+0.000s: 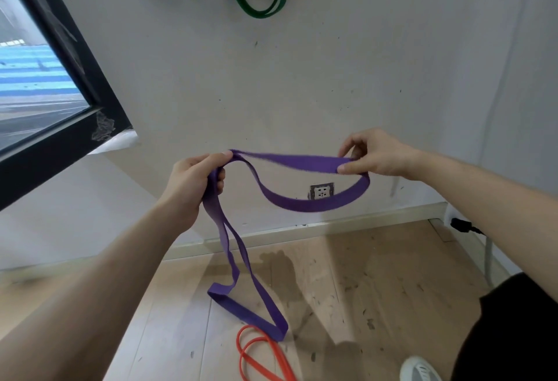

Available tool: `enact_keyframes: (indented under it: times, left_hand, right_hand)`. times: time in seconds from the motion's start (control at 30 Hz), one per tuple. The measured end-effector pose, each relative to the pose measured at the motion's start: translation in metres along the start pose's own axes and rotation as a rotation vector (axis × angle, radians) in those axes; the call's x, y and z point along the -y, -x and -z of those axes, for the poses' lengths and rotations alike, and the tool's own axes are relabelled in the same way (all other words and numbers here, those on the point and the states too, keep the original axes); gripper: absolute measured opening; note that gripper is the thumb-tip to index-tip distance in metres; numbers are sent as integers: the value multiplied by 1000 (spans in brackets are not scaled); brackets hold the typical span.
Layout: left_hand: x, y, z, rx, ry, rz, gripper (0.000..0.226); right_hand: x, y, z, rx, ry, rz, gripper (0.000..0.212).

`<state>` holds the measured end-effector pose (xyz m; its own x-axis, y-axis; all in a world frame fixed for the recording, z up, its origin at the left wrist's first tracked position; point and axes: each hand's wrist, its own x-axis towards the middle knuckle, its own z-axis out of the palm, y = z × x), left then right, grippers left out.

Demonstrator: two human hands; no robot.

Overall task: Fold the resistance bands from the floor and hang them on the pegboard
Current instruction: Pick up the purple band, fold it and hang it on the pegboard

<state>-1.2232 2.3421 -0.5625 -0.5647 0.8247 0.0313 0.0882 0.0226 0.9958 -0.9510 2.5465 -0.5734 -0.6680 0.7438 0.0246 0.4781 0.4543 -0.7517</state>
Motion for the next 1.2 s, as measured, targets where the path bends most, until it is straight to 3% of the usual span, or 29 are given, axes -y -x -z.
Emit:
enact_keyframes:
  times: [0.13,0.3,0.37,0.47,0.53,0.7,0.9,1.2]
  left_hand:
    - [0,3,-3,113,-67,-22,35]
    - [-3,10,-13,248,-153,-59,42]
    - [-4,12,-15,309,-161,-67,43]
    - [-7,18,-21,380,-147,-92,23]
    - [-8,20,-24,427,-127,-115,19]
    - [-11,26,-28,463,-101,-130,25]
    - [0,28,-44,459,-245,-166,31]
    - [44,24,-61,482,-402,-56,27]
  right_hand:
    - [-10,1,-11,116,252,-15,28]
    - [8,7,-26,174,-41,53,27]
    - [23,13,-36,205,-140,104,39]
    - [48,22,-52,216,-200,192,64]
    - [62,26,-62,213,-194,276,69]
    - [79,34,-65,171,-139,371,28]
    - [88,37,-36,103,-191,421,24]
    - [98,35,9,-158,-562,524,11]
